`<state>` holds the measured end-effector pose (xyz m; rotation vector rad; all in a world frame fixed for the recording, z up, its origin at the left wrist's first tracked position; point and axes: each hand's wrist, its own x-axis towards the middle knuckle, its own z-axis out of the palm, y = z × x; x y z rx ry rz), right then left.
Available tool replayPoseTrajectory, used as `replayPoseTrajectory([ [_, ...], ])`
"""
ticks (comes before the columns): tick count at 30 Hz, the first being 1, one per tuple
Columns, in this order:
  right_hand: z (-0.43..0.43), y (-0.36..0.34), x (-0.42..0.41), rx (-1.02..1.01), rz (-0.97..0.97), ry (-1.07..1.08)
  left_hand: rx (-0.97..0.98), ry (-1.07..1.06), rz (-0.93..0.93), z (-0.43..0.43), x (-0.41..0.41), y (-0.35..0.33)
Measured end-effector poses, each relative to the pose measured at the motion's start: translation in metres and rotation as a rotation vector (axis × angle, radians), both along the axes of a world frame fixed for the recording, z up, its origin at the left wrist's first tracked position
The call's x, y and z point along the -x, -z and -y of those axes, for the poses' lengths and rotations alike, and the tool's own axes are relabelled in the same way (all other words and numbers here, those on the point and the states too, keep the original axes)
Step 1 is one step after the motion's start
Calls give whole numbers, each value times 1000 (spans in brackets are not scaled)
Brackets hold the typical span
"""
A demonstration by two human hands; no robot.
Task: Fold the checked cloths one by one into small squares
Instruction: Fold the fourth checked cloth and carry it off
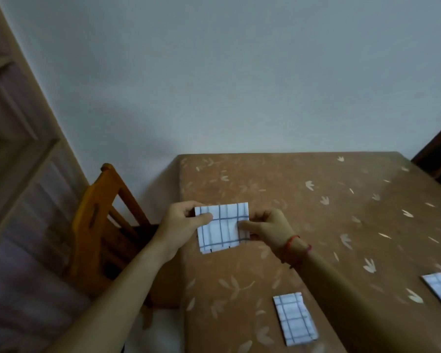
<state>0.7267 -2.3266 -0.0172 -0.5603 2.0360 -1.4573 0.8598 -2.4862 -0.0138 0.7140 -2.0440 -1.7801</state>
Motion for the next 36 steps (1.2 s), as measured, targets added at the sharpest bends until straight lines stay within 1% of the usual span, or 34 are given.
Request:
replayPoseTrajectory([
  [2,-3,6,8,22,11,65,-119,-19,-13,0,13,11],
  [4,-5,11,17,60,32,115,-184,-44,9,2,21,25],
  [8,-5,21,34,79,86,118,-189,-110,39,4,34,47],
  [12,-1,39,55,45,113,127,-174,-171,57,3,52,55],
  [19,18,88,101,-27,213,180,-132,-242,204,19,93,105],
  [21,27,102,116,-62,196,183,-162,-265,217,26,110,117],
  [25,44,134,148,-159,74,225,-193,-285,247,39,148,143],
  [30,66,172,185,-228,5,260,-105,-308,305,59,188,179],
  [34,84,198,206,-284,-4,222,-33,-322,364,73,211,203],
  [36,93,212,213,-317,-47,192,-6,-322,399,79,218,211],
])
